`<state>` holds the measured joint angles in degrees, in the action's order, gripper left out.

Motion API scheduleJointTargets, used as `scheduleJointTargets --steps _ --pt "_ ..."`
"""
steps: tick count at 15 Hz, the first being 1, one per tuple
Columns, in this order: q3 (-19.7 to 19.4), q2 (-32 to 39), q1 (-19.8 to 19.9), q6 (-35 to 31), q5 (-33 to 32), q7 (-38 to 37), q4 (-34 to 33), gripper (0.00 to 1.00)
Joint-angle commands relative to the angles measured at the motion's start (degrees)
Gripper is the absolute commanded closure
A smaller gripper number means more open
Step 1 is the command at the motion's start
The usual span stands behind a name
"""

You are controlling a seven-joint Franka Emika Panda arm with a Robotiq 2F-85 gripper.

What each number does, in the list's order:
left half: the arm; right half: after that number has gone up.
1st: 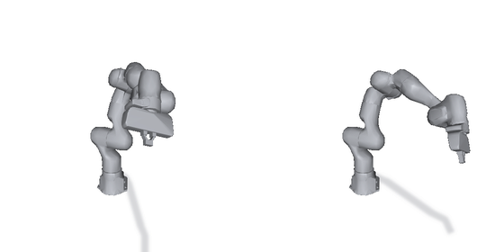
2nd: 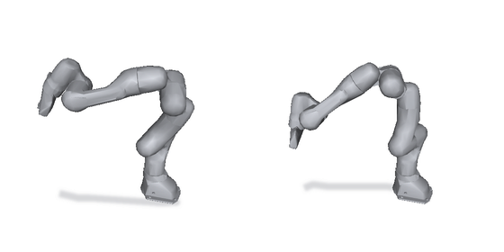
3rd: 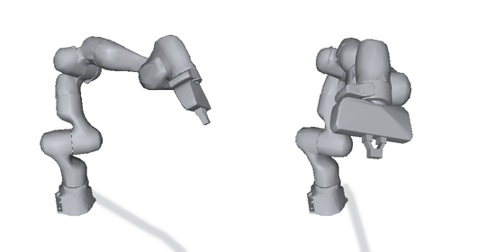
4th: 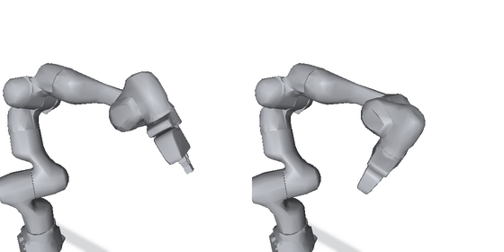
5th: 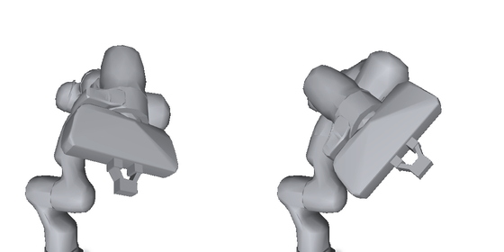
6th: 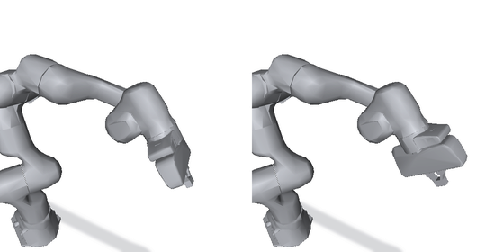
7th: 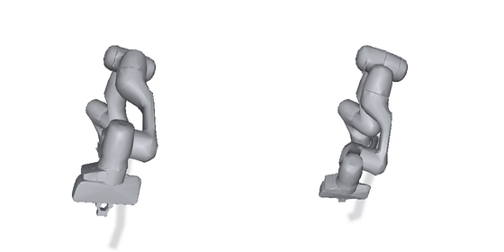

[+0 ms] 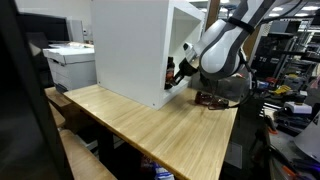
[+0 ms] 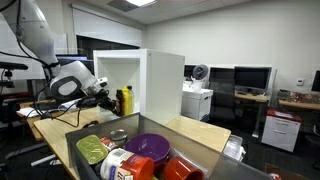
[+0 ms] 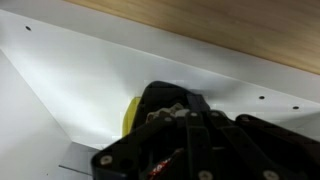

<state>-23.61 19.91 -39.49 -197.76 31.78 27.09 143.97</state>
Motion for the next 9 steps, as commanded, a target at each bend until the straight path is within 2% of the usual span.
scheduleJointTargets --steps 1,9 --pt "-0.37 1.91 0.24 -0.71 -1.04 0.71 -1.75 0.97" --pt "-0.6 3.07 0.39 -0.7 -1.7 1.02 -2.85 0.97"
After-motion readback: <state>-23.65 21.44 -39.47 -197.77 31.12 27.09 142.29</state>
